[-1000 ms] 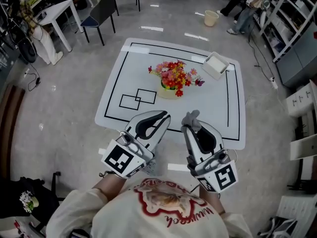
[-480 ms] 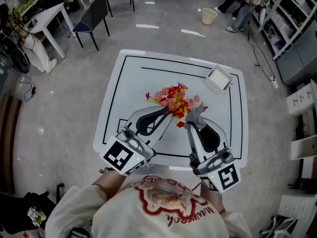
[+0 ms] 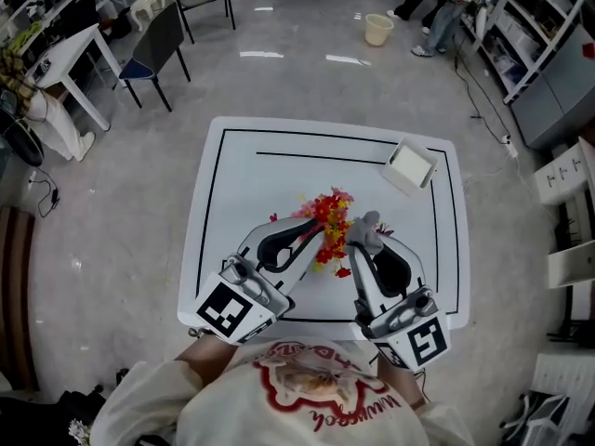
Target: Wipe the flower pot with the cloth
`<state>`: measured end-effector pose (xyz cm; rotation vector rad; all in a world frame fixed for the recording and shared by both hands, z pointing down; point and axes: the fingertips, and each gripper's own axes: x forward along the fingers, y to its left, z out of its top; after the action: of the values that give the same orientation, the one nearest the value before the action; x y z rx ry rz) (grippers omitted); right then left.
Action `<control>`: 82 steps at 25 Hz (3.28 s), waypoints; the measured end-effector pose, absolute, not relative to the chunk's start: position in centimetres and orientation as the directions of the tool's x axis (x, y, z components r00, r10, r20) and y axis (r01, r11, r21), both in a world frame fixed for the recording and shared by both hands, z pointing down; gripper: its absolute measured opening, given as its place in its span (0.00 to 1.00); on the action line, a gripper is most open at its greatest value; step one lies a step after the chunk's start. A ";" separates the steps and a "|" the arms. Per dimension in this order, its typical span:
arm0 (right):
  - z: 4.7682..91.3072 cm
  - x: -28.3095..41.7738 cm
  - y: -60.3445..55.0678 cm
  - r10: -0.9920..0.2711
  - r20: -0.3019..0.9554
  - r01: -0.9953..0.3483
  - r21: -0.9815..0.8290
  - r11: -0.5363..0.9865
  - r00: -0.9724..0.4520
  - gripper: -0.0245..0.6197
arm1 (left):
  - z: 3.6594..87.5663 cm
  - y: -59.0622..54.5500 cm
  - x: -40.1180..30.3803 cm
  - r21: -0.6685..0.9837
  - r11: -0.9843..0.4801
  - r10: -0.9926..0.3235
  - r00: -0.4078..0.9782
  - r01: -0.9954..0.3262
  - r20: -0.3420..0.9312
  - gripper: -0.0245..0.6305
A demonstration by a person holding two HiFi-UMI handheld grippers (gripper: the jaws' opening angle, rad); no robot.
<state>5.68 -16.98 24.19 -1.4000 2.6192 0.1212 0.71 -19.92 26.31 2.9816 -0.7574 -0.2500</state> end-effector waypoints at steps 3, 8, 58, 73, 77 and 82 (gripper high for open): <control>24.6 6.2 -17.7 -0.817 -0.169 -0.829 -0.006 0.560 -0.551 0.15 | 26.7 -20.9 1.0 0.120 -0.873 -0.487 0.861 -0.473 -0.149 0.10; 24.2 7.2 -19.3 -0.802 -0.174 -0.815 -0.001 0.580 -0.571 0.15 | 26.3 -22.8 1.1 0.129 -0.854 -0.520 0.839 -0.504 -0.159 0.10; 43.7 5.7 -32.8 -0.069 0.079 -0.078 -0.125 0.989 -0.995 0.14 | 32.6 -32.4 -0.6 0.177 -0.656 -0.744 0.668 -0.733 0.007 0.10; 46.3 3.8 -29.4 0.125 0.122 0.099 -0.198 0.975 -0.985 0.14 | 32.9 -32.4 -1.1 0.188 -0.648 -0.749 0.662 -0.738 0.016 0.10; 46.4 3.9 -29.4 0.131 0.118 0.104 -0.214 0.971 -0.984 0.14 | 32.8 -32.1 -1.2 0.180 -0.650 -0.748 0.663 -0.738 0.017 0.10; 46.9 4.3 -29.3 0.128 0.140 0.095 -0.219 0.971 -0.982 0.14 | 32.7 -31.8 -1.4 0.176 -0.651 -0.748 0.664 -0.738 0.017 0.10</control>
<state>4.28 -29.35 46.93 0.1857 3.2709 -0.3514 -1.36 -31.75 32.74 2.7097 -1.2201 -0.0846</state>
